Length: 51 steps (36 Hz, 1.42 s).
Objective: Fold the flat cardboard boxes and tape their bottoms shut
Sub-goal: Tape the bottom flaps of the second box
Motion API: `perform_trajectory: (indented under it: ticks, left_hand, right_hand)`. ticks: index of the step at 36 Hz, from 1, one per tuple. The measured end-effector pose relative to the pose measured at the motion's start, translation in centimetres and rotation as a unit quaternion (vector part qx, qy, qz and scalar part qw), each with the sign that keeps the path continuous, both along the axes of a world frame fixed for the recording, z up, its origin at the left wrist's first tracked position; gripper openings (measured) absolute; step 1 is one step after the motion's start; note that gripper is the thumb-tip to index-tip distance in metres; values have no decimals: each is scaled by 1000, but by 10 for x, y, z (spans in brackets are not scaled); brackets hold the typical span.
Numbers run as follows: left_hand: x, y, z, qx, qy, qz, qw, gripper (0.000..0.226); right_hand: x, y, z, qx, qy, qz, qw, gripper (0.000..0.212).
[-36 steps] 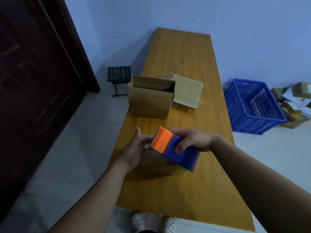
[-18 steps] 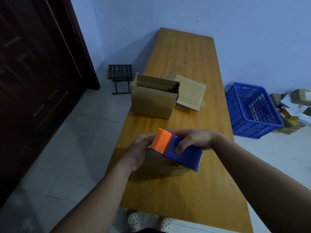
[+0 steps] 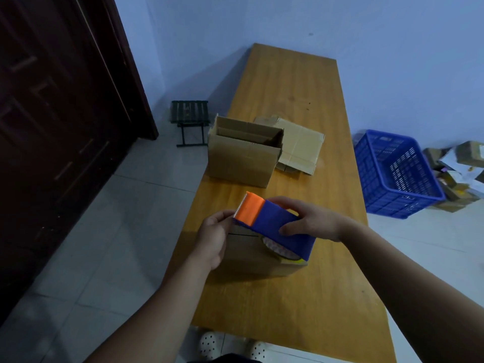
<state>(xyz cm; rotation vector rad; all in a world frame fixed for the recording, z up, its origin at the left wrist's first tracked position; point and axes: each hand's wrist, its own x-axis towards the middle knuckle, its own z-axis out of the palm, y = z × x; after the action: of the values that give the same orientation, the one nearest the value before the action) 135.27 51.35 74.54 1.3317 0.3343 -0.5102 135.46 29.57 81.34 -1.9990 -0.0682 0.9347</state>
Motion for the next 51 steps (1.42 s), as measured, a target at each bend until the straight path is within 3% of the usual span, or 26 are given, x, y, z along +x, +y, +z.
perform_trajectory:
  ticks: [4, 9, 13, 16, 25, 32, 35, 39, 42, 46, 51]
  left_hand:
    - [3, -5, -1, 18, -1, 31, 999, 11]
    - [0, -9, 0, 43, -12, 29, 999, 10]
    - [0, -9, 2, 53, -8, 32, 998, 8]
    - [-1, -10, 4, 70, -17, 24, 997, 8]
    - [4, -15, 6, 100, 21, 49, 994, 8]
    - [3, -15, 7, 114, 15, 63, 991, 4]
    - [6, -11, 7, 149, -17, 46, 988, 9]
    - [5, -2, 7, 268, -104, 11, 958, 23]
    - [0, 6, 1, 319, -109, 9, 941, 23]
    - [-11, 12, -6, 348, -111, 27, 931, 16]
    - [-18, 14, -14, 297, -86, 77, 948, 15]
  right_hand:
    - [-19, 2, 4, -68, -106, 8, 992, 76]
    - [-39, 11, -10, -246, -244, 59, 936, 114]
    - [-44, 6, -12, -272, -296, 27, 915, 85]
    - [-48, 1, -16, -250, -277, 8, 928, 68]
    - [-57, -11, -37, -137, -238, -111, 955, 53]
    - [-74, -7, -54, -64, -216, -228, 947, 71]
    - [-76, 2, -59, -84, -238, -241, 937, 63]
    - [-72, 11, -57, -130, -258, -226, 930, 49]
    - [-67, 17, -52, -150, -261, -204, 932, 44]
    - [-56, 31, -49, -182, -266, -189, 927, 46]
    - [-47, 40, -53, -181, -263, -184, 930, 44]
